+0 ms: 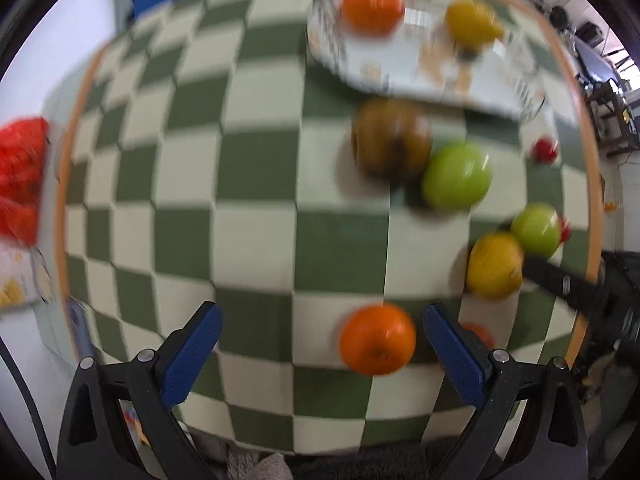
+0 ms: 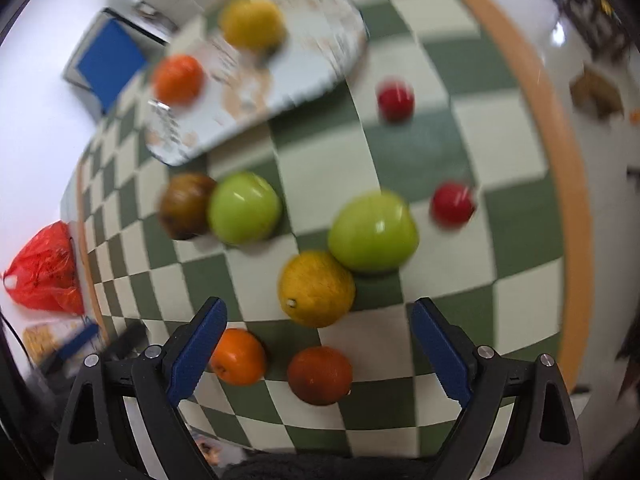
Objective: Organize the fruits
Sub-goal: 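Lift both tools off the plate and move back toward the fruit, then grasp a second yellow orange with the right tool while the left tool grasps a tangerine, then set both fruits on the plate and open both tools, then grasp the brown pear with the left tool while the right tool grasps a green apple, then lower the pear and apple onto the plate and open both tools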
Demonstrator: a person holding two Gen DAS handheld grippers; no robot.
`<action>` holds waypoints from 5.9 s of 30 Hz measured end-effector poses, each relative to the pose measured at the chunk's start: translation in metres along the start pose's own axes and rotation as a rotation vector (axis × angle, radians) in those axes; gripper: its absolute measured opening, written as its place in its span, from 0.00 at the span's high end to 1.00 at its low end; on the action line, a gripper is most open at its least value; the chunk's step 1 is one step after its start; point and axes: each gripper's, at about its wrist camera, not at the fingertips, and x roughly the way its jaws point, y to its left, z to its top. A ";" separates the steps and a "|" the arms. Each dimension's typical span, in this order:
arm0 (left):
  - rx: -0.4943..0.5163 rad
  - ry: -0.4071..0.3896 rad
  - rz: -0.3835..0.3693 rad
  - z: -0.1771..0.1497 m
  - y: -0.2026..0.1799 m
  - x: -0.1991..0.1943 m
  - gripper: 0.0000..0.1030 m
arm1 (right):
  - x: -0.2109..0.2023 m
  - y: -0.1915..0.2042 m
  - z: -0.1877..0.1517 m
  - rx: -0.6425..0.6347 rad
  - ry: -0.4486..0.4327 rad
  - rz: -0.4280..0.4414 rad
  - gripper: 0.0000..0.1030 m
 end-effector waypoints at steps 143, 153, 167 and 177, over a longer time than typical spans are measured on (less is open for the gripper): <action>0.032 0.030 -0.097 0.112 -0.038 0.037 0.45 | 0.067 -0.014 0.045 0.004 0.041 -0.116 0.36; 0.003 -0.080 -0.252 0.123 -0.034 -0.048 0.45 | 0.016 0.001 0.045 -0.013 -0.067 -0.013 0.36; 0.095 0.022 -0.179 0.287 -0.071 -0.024 0.45 | -0.007 0.034 0.174 -0.080 -0.169 -0.058 0.36; 0.124 0.097 -0.142 0.303 -0.084 -0.003 0.45 | 0.023 0.036 0.192 -0.095 -0.094 -0.066 0.36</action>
